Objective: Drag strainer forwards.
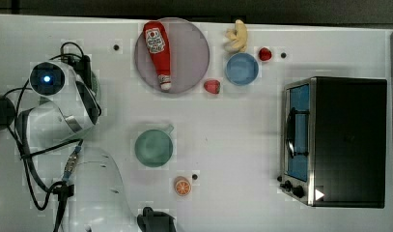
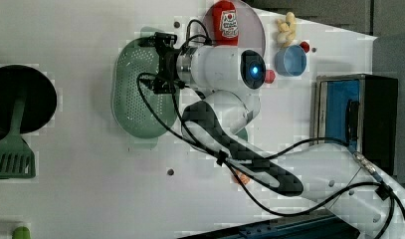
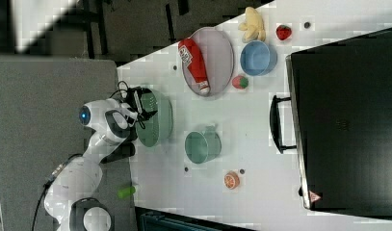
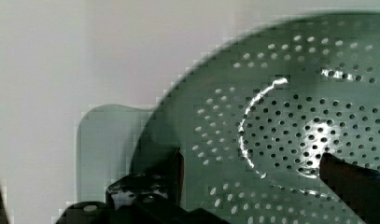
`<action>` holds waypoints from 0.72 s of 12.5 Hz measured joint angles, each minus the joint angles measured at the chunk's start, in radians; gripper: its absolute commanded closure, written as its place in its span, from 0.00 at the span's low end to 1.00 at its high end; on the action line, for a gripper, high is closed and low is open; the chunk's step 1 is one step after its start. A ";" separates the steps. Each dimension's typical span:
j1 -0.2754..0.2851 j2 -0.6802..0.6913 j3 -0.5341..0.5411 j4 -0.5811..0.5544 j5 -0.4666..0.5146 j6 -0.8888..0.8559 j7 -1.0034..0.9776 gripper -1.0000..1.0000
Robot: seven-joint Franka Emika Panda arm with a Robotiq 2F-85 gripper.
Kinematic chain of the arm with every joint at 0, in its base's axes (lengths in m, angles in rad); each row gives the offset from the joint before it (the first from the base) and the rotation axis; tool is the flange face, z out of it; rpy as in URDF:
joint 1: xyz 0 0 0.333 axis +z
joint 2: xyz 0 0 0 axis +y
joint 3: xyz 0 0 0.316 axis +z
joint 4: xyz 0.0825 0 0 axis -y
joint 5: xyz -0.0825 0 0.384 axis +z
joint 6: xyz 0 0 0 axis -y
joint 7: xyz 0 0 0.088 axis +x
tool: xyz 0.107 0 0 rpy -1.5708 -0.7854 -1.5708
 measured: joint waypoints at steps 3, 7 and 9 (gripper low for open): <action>0.000 0.062 0.008 0.105 -0.001 -0.002 0.000 0.00; 0.006 0.084 -0.006 0.156 0.007 -0.005 0.001 0.00; 0.010 0.091 -0.019 0.187 0.007 -0.006 0.001 0.00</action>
